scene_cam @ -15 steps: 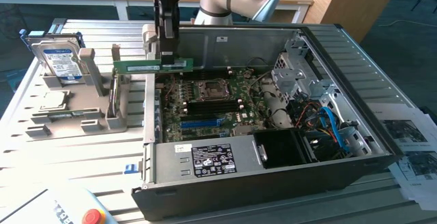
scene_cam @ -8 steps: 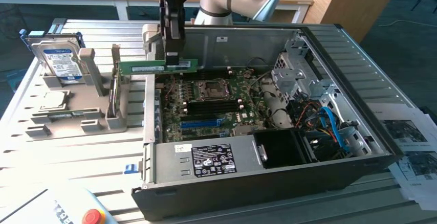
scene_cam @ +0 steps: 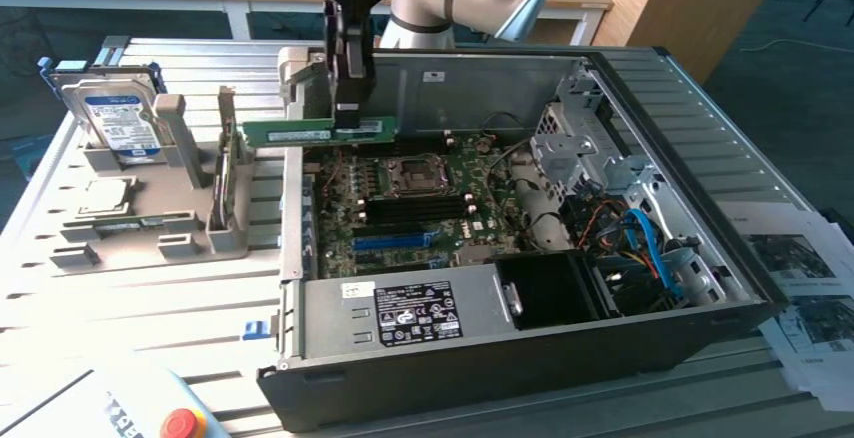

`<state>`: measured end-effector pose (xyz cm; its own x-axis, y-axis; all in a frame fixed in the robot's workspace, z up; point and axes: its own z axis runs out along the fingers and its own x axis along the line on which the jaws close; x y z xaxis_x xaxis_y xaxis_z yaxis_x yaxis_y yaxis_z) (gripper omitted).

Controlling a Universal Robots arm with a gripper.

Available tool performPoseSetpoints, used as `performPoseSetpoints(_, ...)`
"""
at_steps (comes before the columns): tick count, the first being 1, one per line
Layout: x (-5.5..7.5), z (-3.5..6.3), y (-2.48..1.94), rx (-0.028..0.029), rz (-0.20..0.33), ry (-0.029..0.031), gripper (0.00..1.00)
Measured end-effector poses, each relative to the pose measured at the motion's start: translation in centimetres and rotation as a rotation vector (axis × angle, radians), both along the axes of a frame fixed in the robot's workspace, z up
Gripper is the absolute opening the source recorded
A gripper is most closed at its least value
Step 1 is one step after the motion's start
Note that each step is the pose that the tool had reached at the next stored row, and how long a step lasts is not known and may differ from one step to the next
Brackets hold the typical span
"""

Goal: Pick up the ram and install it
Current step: 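Pick up the ram and move it above insertion slot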

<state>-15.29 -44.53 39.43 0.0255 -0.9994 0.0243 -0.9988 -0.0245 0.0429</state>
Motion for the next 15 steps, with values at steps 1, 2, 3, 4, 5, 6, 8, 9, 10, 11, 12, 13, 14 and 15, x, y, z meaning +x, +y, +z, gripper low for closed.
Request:
performPoseSetpoints(1, 0.2, 0.0, -0.05, 0.0, 0.0, 0.0001, 0.12)
performPoseSetpoints(2, 0.3, 0.0, -0.08, 0.0, 0.0, 0.0002, 0.12)
performPoseSetpoints(3, 0.4, 0.0, -0.1, 0.0, 0.0, 0.0003, 0.12)
performPoseSetpoints(4, 0.5, 0.0, -0.12, 0.0, 0.0, 0.0003, 0.12)
performPoseSetpoints(5, 0.7, 0.0, -0.15, 0.0, 0.0, 0.0003, 0.12)
performPoseSetpoints(6, 0.8, 0.0, -0.17, 0.0, 0.0, 0.0004, 0.12)
performPoseSetpoints(8, 1.0, 0.0, -0.22, 0.0, 0.0, 0.0005, 0.12)
performPoseSetpoints(9, 1.1, 0.0, -0.25, 0.0, 0.0, 0.0005, 0.12)
performPoseSetpoints(10, 1.2, 0.0, -0.27, 0.0, 0.0, 0.0006, 0.12)
performPoseSetpoints(11, 1.3, 0.0, -0.29, 0.0, 0.0, 0.0007, 0.12)
performPoseSetpoints(12, 1.4, 0.0, -0.32, 0.0, 0.0, 0.0007, 0.12)
performPoseSetpoints(13, 1.5, 0.0, -0.34, 0.0, 0.0, 0.0008, 0.12)
performPoseSetpoints(14, 1.6, 0.0, -0.37, 0.0, 0.0, 0.0008, 0.12)
performPoseSetpoints(15, 1.7, 0.0, -0.39, 0.0, 0.0, 0.001, 0.12)
